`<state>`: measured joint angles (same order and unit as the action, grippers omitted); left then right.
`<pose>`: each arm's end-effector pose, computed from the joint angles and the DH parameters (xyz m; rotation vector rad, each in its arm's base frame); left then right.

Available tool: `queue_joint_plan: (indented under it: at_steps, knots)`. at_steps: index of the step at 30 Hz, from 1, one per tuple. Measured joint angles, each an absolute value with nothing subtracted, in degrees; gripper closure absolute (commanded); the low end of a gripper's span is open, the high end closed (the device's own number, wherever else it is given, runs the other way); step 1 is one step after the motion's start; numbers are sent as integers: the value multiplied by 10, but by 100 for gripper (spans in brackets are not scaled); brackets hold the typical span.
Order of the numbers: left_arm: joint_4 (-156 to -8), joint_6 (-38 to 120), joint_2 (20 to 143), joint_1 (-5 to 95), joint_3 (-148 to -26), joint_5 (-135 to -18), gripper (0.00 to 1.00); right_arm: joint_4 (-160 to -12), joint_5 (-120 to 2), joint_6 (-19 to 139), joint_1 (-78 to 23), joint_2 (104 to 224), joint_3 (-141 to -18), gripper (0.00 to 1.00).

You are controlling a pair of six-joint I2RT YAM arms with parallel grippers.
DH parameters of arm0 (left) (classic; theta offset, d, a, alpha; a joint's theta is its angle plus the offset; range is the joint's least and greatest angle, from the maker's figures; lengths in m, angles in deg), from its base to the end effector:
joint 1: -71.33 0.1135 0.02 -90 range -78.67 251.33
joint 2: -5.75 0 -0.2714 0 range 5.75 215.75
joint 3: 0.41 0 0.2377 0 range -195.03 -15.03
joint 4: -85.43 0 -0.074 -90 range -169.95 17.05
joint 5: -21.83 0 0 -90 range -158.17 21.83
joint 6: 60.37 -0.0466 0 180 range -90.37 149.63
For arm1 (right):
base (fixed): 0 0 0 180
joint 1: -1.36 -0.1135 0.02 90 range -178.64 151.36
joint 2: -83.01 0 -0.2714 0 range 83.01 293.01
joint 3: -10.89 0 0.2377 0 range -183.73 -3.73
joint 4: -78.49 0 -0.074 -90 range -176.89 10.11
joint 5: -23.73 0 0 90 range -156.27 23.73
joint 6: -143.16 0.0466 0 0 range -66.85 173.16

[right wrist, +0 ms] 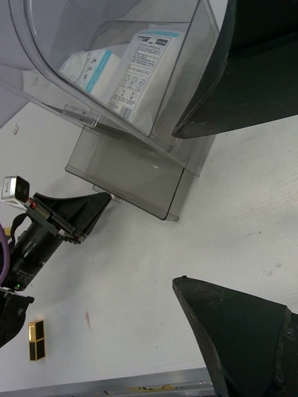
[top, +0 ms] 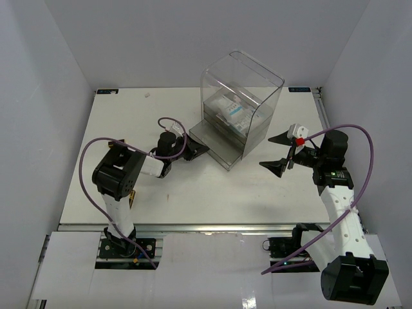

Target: Organize the makeup

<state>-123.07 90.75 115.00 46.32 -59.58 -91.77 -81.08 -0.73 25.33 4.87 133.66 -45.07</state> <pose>0.3279 -0.1736 0.1445 -0.3783 2.1520 -1.3344 0.1769 0.0316 0.3210 -1.0681 1.3477 0.6370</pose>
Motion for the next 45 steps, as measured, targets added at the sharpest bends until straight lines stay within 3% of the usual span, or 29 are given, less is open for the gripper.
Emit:
queue_joint_plan:
  at_steps: [2, 5, 8, 16, 21, 26, 30, 39, 45]
  knots:
    - [-1223, 898, 1125, 465, -571, -913, 79, -811, -5, 255, 50, 1337, -451, 1]
    - [-1213, 892, 1100, 466, -547, -912, 53, -811, -4, 258, 51, 1337, -451, 2]
    - [-1203, 883, 1098, 466, -546, -912, 39, -811, -3, 258, 51, 1336, -450, 2]
    - [-1152, 847, 1065, 467, -549, -911, 24, -811, -4, 258, 55, 1329, -441, 2]
    - [-1067, 796, 949, 484, -544, -873, 3, -811, -3, 258, 55, 1327, -441, 3]
    - [-931, 765, 800, 550, -541, -788, 2, -811, -3, 258, 55, 1322, -441, 4]
    - [-814, 763, 762, 622, -560, -700, 2, -811, -3, 259, 57, 1319, -441, 4]
    - [-551, 873, 855, 821, -647, -603, 3, -812, -3, 262, 58, 1312, -441, 4]
    - [-481, 923, 988, 849, -761, -585, 4, -812, -3, 263, 58, 1310, -441, 4]
